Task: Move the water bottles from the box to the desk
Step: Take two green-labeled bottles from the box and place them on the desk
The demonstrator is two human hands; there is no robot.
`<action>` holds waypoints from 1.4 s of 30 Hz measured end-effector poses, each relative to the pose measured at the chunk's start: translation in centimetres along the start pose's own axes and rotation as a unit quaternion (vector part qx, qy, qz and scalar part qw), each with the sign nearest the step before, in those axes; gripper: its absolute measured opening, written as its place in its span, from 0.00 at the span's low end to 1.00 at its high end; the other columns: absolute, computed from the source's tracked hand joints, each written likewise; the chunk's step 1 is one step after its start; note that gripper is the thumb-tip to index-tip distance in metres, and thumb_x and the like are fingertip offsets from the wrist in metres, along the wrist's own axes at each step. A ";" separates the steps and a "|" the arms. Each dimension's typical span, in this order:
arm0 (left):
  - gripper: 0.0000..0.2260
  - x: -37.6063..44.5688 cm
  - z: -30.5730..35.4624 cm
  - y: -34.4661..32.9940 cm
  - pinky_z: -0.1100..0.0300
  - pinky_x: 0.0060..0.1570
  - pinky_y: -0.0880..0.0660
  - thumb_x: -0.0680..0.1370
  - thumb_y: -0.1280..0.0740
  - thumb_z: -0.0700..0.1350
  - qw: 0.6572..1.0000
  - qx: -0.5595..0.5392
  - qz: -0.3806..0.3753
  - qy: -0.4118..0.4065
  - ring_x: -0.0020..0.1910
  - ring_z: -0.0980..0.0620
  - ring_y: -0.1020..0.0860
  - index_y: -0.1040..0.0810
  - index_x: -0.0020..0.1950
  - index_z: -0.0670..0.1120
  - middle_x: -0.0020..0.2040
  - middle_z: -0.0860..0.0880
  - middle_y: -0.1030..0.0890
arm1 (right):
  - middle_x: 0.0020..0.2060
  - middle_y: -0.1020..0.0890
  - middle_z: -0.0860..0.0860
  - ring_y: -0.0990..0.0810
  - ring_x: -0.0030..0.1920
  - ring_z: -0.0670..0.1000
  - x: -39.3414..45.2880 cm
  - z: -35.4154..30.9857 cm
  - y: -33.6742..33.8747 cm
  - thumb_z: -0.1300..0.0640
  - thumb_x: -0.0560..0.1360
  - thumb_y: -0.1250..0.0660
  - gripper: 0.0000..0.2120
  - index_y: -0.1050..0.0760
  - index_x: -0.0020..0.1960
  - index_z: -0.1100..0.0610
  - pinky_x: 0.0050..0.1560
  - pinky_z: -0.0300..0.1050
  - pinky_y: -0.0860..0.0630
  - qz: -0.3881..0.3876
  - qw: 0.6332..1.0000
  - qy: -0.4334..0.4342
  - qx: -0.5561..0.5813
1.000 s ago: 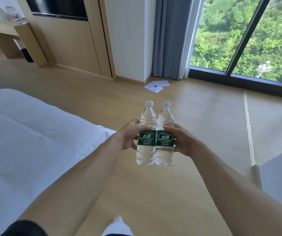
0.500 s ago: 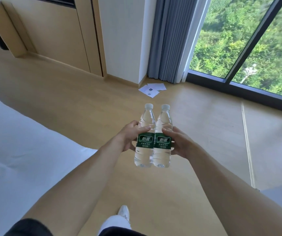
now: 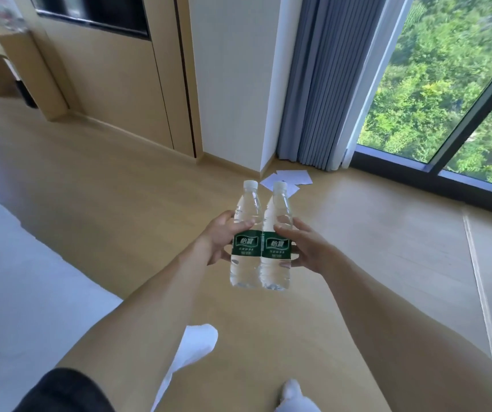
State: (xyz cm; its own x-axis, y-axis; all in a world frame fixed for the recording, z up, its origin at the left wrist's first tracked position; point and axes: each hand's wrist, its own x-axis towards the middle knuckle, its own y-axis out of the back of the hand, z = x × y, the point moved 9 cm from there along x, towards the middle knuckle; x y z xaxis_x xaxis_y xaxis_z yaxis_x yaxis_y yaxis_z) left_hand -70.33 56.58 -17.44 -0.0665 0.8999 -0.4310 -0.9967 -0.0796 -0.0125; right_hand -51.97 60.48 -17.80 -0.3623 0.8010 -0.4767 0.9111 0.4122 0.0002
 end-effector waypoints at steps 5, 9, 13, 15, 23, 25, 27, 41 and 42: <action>0.25 6.0 2.7 3.6 0.33 0.47 0.20 0.69 0.22 0.59 0.998 -0.014 0.067 -0.003 0.55 0.43 0.17 0.27 0.61 0.56 0.57 0.46 0.16 | 0.43 0.16 0.47 0.16 0.46 0.53 8.7 -4.2 -0.5 0.48 0.78 0.30 0.10 0.23 0.59 0.44 0.53 0.58 0.21 -0.055 0.998 0.011 -0.025; 0.24 10.9 4.9 6.0 0.33 0.46 0.19 0.62 0.21 0.62 0.992 -0.041 0.122 -0.001 0.52 0.45 0.16 0.22 0.55 0.61 0.55 0.47 0.15 | 0.47 0.15 0.50 0.15 0.49 0.55 15.6 -7.9 -0.9 0.48 0.77 0.29 0.12 0.23 0.60 0.44 0.49 0.57 0.20 -0.115 0.993 0.010 -0.039; 0.31 14.6 6.8 8.4 0.34 0.47 0.19 0.68 0.21 0.59 0.982 -0.079 0.172 0.011 0.53 0.44 0.16 0.28 0.68 0.59 0.56 0.45 0.16 | 0.50 0.15 0.53 0.15 0.49 0.56 21.5 -11.7 -2.0 0.49 0.76 0.27 0.15 0.24 0.62 0.45 0.47 0.57 0.20 -0.165 0.984 0.005 -0.061; 0.36 16.1 7.7 9.6 0.35 0.48 0.19 0.72 0.23 0.57 0.974 -0.093 0.206 0.013 0.55 0.43 0.17 0.36 0.75 0.56 0.58 0.45 0.17 | 0.50 0.15 0.53 0.15 0.49 0.56 24.0 -13.6 -2.7 0.49 0.76 0.27 0.17 0.24 0.63 0.47 0.47 0.57 0.20 -0.191 0.979 0.006 -0.076; 0.33 19.1 10.3 16.6 0.30 0.45 0.20 0.73 0.23 0.54 0.949 -0.143 0.282 0.002 0.55 0.40 0.17 0.33 0.75 0.52 0.58 0.42 0.16 | 0.54 0.16 0.55 0.16 0.51 0.57 31.6 -18.5 -9.0 0.51 0.75 0.26 0.19 0.24 0.65 0.49 0.48 0.60 0.18 -0.262 0.959 -0.001 -0.111; 0.29 19.7 10.5 18.7 0.31 0.44 0.20 0.73 0.23 0.53 0.944 -0.148 0.294 -0.003 0.53 0.40 0.16 0.29 0.71 0.51 0.56 0.42 0.16 | 0.54 0.16 0.55 0.16 0.51 0.57 33.2 -19.2 -11.1 0.51 0.75 0.26 0.19 0.24 0.65 0.49 0.48 0.61 0.18 -0.275 0.954 -0.001 -0.116; 0.28 20.6 10.7 21.3 0.32 0.43 0.20 0.73 0.23 0.53 0.941 -0.157 0.301 -0.005 0.53 0.39 0.16 0.27 0.70 0.51 0.56 0.41 0.16 | 0.55 0.16 0.56 0.16 0.51 0.57 35.3 -19.8 -13.4 0.52 0.75 0.26 0.19 0.24 0.64 0.50 0.48 0.61 0.18 -0.281 0.953 -0.001 -0.116; 0.21 29.1 17.8 44.6 0.33 0.47 0.20 0.71 0.21 0.54 0.941 -0.171 0.292 -0.021 0.51 0.42 0.15 0.25 0.59 0.55 0.49 0.45 0.13 | 0.55 0.16 0.58 0.16 0.55 0.61 50.9 -30.3 -31.5 0.54 0.75 0.26 0.20 0.25 0.66 0.50 0.50 0.62 0.18 -0.268 0.958 0.018 -0.102; 0.20 29.6 18.3 46.2 0.33 0.47 0.19 0.70 0.20 0.53 0.940 -0.172 0.294 -0.021 0.50 0.42 0.14 0.26 0.56 0.58 0.48 0.46 0.13 | 0.55 0.16 0.58 0.16 0.54 0.61 51.8 -31.1 -32.6 0.54 0.75 0.26 0.20 0.25 0.66 0.50 0.50 0.63 0.18 -0.269 0.958 0.020 -0.101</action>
State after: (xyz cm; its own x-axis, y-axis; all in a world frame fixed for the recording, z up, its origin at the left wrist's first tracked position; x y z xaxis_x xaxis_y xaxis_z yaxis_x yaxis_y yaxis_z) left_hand -119.19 87.32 -14.27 -0.6103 0.6725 -0.4187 -0.7136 -0.6962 -0.0782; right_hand -106.59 102.00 -15.17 -0.7790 0.4635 -0.4222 0.5354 0.8423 -0.0632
